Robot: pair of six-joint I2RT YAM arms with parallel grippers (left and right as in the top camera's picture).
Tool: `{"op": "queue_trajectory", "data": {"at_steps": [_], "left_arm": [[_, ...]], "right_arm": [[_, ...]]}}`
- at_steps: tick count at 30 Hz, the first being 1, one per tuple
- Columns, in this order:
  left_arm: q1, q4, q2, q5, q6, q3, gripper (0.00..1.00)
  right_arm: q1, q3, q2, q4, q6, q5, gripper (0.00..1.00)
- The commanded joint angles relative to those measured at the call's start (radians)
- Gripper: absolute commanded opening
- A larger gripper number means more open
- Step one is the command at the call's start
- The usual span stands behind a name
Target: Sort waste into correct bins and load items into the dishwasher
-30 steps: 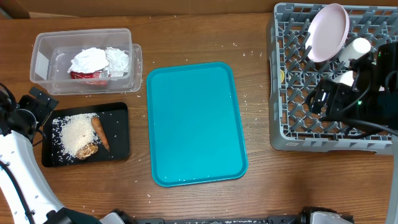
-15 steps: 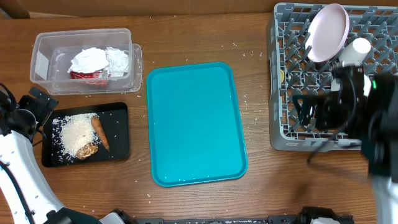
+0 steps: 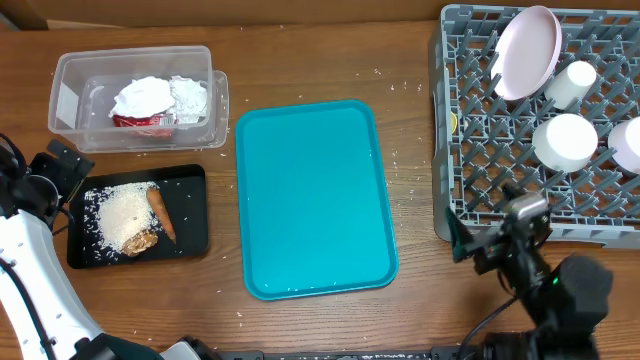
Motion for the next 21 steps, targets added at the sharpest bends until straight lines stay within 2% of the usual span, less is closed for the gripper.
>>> {"op": "queue_trajectory", "data": {"at_steps": [1,9,13,17,21], "left_arm": [[-0.002,0.001,0.003,-0.006,-0.01,0.005,1.0],[-0.002,0.001,0.003,-0.006,-0.01,0.005,1.0],[-0.002,0.001,0.003,-0.006,-0.01,0.005,1.0],[-0.002,0.001,0.003,-0.006,-0.01,0.005,1.0],[-0.002,0.001,0.003,-0.006,-0.01,0.005,1.0]], "right_arm": [[0.011,-0.123,-0.097,0.082,-0.003,-0.009,1.0],[0.014,-0.382,-0.294,0.269,-0.002,0.002,1.0],[0.028,-0.404,-0.299,0.323,0.005,0.078,1.0],[0.051,-0.407,-0.299,0.325,0.01,0.194,1.0],[0.07,-0.411,-0.299,0.31,0.166,0.419,1.0]]}}
